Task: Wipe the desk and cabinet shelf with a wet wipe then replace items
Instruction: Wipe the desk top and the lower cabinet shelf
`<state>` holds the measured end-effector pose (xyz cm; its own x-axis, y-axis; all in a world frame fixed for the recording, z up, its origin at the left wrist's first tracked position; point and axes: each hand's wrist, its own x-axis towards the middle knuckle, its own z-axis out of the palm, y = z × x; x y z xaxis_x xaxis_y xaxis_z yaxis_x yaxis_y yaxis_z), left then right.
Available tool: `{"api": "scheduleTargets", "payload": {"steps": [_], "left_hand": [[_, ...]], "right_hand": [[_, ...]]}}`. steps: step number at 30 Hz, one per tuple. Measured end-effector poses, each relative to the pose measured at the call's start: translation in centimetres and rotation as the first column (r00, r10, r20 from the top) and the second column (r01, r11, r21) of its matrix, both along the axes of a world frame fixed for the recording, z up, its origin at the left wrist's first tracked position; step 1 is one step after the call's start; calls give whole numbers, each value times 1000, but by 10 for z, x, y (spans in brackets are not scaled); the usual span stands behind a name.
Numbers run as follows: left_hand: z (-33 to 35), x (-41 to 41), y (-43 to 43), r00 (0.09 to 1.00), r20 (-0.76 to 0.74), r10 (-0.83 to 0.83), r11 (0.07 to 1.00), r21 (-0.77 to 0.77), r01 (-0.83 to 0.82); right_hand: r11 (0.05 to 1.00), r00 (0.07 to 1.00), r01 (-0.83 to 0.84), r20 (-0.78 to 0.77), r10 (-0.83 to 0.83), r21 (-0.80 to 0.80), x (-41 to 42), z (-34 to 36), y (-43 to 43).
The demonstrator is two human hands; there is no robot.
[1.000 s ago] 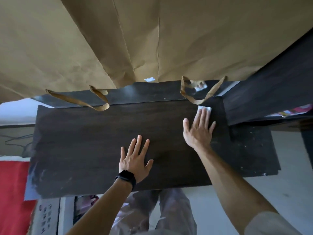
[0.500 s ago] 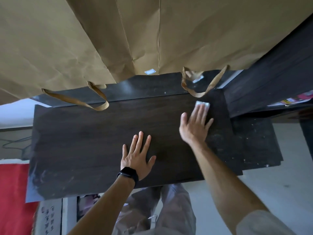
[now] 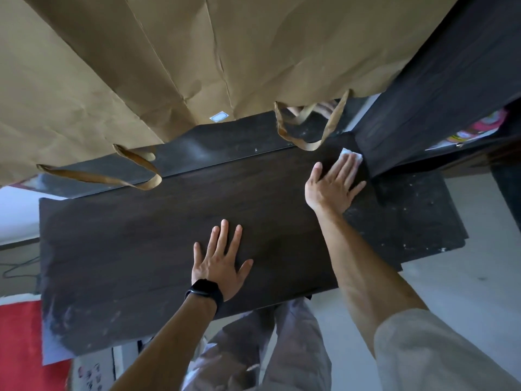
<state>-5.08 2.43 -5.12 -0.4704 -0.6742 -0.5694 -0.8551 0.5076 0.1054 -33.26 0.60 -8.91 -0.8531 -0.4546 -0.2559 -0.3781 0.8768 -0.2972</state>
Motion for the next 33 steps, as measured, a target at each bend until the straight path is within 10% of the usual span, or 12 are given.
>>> {"api": "scheduleTargets", "payload": {"steps": [9, 18, 27, 33], "left_hand": [[-4, 4, 3, 999, -36, -2, 999, -38, 1], [-10, 4, 0, 999, -4, -40, 998, -39, 40], [0, 1, -1, 998, 10, -61, 998, -11, 61], [1, 1, 3, 999, 13, -48, 999, -16, 48]], "right_hand": [[977, 979, 202, -14, -201, 69, 65, 3, 143], [976, 974, -212, -66, 215, 54, 39, -1, 68], [942, 944, 329, -54, -326, 65, 26, 0, 191], [944, 948, -298, -72, 310, 139, 87, 4, 149]]}}
